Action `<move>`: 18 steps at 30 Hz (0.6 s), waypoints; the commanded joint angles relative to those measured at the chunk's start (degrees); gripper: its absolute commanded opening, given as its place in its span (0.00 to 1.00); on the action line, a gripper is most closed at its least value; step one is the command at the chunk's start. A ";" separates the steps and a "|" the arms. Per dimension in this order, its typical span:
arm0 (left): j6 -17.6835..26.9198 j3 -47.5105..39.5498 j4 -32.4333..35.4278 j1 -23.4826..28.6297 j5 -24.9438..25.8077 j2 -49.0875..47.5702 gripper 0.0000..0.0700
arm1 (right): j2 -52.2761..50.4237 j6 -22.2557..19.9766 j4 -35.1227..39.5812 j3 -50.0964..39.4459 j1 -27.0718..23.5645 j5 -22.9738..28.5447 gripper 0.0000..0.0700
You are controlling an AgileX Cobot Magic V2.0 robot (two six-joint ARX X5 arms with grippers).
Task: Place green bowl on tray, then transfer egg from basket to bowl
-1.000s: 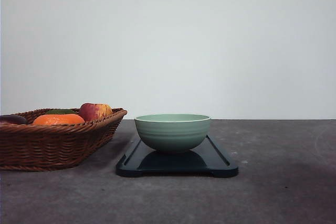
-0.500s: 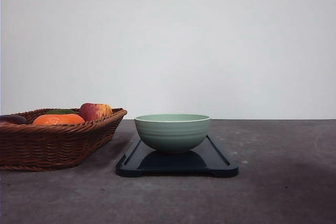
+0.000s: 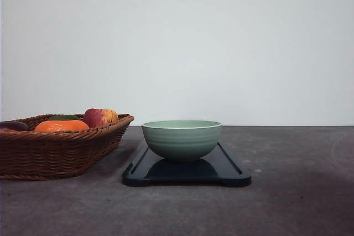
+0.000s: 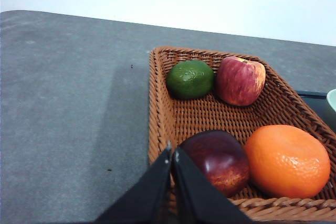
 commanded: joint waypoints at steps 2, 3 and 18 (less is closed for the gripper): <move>-0.04 -1.09 0.90 0.07 -0.13 0.00 0.00 | 0.00 0.63 0.83 -0.24 0.04 0.00 0.02; -0.04 -1.09 0.90 0.07 -0.11 0.00 0.00 | 0.00 0.63 0.83 -0.24 0.04 0.00 0.02; -0.04 -1.09 0.90 0.07 -0.13 0.00 0.00 | 0.00 0.63 0.83 -0.24 0.04 0.00 0.02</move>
